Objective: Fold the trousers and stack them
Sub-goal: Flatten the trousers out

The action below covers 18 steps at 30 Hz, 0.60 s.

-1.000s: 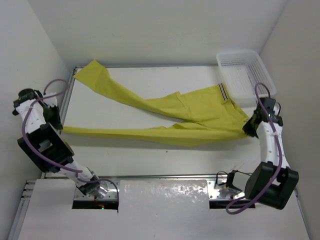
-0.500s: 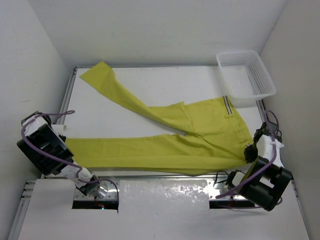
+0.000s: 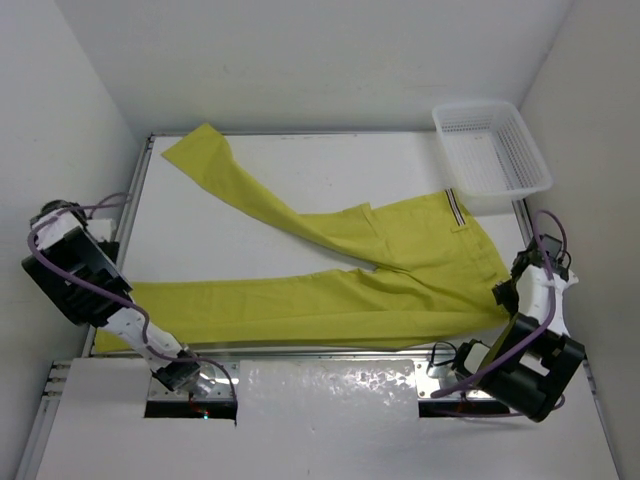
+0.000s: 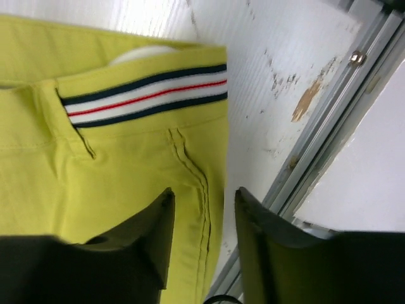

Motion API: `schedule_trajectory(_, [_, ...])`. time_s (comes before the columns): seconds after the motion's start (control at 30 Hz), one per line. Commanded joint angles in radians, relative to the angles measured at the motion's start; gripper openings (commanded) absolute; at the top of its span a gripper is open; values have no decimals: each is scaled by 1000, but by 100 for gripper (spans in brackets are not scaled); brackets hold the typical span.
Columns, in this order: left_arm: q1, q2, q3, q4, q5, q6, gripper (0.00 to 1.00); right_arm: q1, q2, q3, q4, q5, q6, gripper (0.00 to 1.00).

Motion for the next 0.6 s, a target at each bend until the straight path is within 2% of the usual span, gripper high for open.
schedule_trajectory(0.0, [-55, 10, -93, 81, 5, -32, 52, -5, -37, 65, 8, 53, -34, 55])
schedule_trajectory(0.07, [-68, 1, -136, 102, -3, -34, 52, -7, -60, 105, 0, 49, -55, 72])
schedule_trajectory(0.2, [-78, -48, -124, 64, 102, -23, 52, 50, -108, 203, -14, 56, -103, 74])
schedule_trajectory(0.23, [-86, -83, -111, 43, 104, -14, 52, 100, -116, 224, -8, 70, -123, 74])
schedule_trajectory(0.3, [-124, -129, -102, 0, 152, 1, 52, 186, -151, 258, 20, 55, -155, 70])
schedule_trajectory(0.33, [-156, -140, -108, -19, 156, 6, 52, 217, -166, 258, 79, -6, -166, 67])
schedule_trajectory(0.37, [-173, -146, -116, -34, 167, 10, 52, 251, -198, 240, 118, -43, -169, 59])
schedule_trajectory(0.43, [-203, -151, -168, -57, 170, 15, 51, 361, -215, 188, 220, -120, -161, 51])
schedule_trajectory(0.47, [-207, -151, -192, -52, 164, 14, 49, 407, -206, 174, 236, -160, -150, 41])
schedule_trajectory(0.57, [-221, -136, -284, -1, 140, -9, 46, 596, -116, 125, 267, -154, -91, 27])
